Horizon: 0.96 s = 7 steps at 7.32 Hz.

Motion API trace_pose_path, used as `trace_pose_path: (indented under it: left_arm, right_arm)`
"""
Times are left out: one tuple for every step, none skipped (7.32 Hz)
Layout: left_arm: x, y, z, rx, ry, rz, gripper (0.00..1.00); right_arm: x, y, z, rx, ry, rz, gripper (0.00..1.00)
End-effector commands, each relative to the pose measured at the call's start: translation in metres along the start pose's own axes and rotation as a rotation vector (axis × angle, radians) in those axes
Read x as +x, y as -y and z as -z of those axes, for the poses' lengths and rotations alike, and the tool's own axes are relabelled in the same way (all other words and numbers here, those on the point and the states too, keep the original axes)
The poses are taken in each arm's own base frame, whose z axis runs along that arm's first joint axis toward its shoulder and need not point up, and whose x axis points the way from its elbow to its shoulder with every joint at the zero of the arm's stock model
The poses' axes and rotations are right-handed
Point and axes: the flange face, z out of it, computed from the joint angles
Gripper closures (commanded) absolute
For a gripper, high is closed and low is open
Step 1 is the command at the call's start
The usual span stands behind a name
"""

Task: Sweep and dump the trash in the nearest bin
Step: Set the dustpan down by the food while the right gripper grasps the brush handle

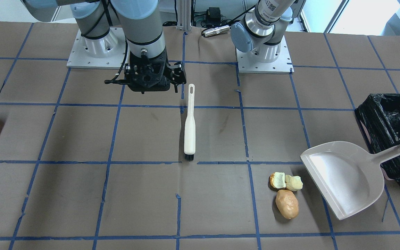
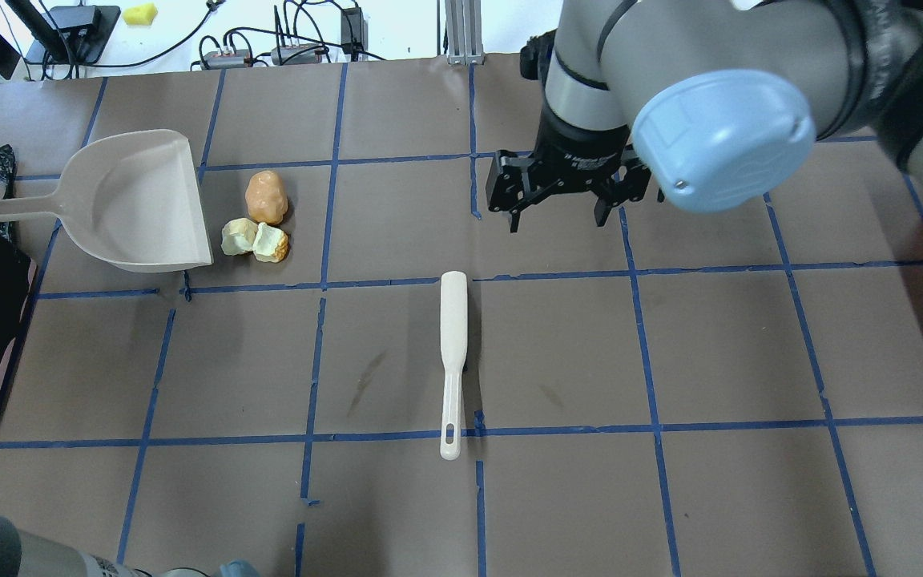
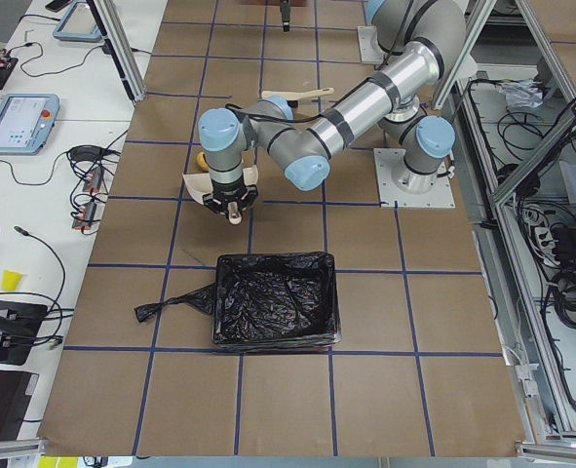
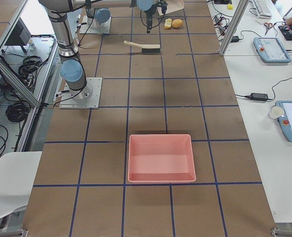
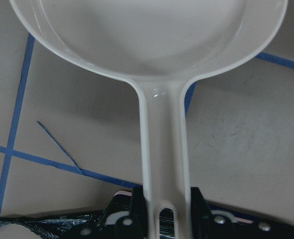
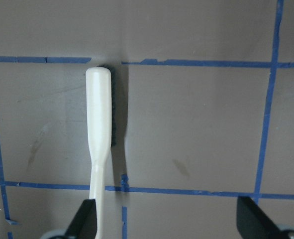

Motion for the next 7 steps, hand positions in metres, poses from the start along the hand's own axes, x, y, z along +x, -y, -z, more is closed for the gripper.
trace_pose_path:
  left_arm:
    - [-0.004, -0.004, -0.017, -0.016, -0.023, -0.07, 0.88]
    - [-0.006, -0.003, -0.039, 0.0, -0.059, -0.095, 0.88]
    - [-0.008, 0.001, -0.059, 0.013, -0.088, -0.104, 0.88]
    - [-0.013, 0.0, -0.064, 0.014, -0.09, -0.11, 0.88]
    - [-0.011, 0.004, -0.07, 0.019, -0.102, -0.12, 0.88]
    - [-0.012, 0.013, -0.075, 0.026, -0.105, -0.108, 0.88]
    - [-0.018, 0.019, -0.09, 0.033, -0.115, -0.121, 0.88]
  right_arm:
    - [-0.056, -0.049, -0.058, -0.081, -0.059, -0.054, 0.01]
    - [-0.081, -0.062, -0.087, -0.098, -0.095, -0.007, 0.02]
    - [-0.091, -0.067, -0.121, -0.135, -0.116, 0.014, 0.04]
    - [-0.087, -0.074, -0.149, -0.16, -0.113, 0.014, 0.04]
    - [-0.083, -0.076, -0.167, -0.113, -0.08, 0.023, 0.04]
    - [-0.079, -0.08, -0.177, -0.108, -0.076, 0.029, 0.06]
    - [-0.078, -0.081, -0.179, -0.11, -0.079, 0.028, 0.12]
